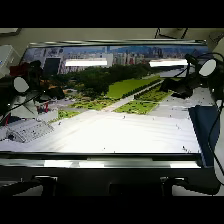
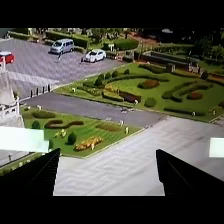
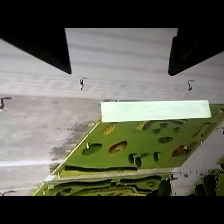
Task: Fold the clothes and pants, and hang the long-sleeved shirts on hangers.
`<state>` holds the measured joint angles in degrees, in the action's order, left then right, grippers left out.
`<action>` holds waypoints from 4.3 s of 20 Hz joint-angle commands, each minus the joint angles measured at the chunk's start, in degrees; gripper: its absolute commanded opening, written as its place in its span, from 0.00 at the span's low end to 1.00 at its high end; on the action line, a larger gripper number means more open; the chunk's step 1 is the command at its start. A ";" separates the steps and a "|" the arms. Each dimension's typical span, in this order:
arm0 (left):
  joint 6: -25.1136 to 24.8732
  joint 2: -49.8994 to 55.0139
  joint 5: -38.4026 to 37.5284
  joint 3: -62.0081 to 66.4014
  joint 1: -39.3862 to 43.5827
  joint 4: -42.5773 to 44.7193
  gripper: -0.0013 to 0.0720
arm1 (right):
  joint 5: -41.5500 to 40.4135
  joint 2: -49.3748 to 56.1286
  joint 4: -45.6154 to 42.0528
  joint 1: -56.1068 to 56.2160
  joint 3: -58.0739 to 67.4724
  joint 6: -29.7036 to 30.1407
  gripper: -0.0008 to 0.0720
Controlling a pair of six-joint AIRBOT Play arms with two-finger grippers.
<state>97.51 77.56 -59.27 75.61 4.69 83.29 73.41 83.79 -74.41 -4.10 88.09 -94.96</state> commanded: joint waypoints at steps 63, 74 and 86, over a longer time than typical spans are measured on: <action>-1.31 -14.75 -5.55 -22.64 13.99 -27.54 0.99 | 19.34 -17.77 -6.16 0.11 -25.70 6.78 0.99; -13.20 -14.58 -3.87 -48.15 10.23 -37.99 0.99 | 12.50 -17.31 -10.47 -0.15 -37.53 6.71 0.99; -10.95 -8.31 12.35 -48.98 26.62 -48.41 0.76 | 7.45 -15.15 -10.29 -0.15 -37.83 4.55 0.99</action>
<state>85.06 67.68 -51.44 26.79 27.70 36.73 81.34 68.16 -84.64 -4.23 50.50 -90.00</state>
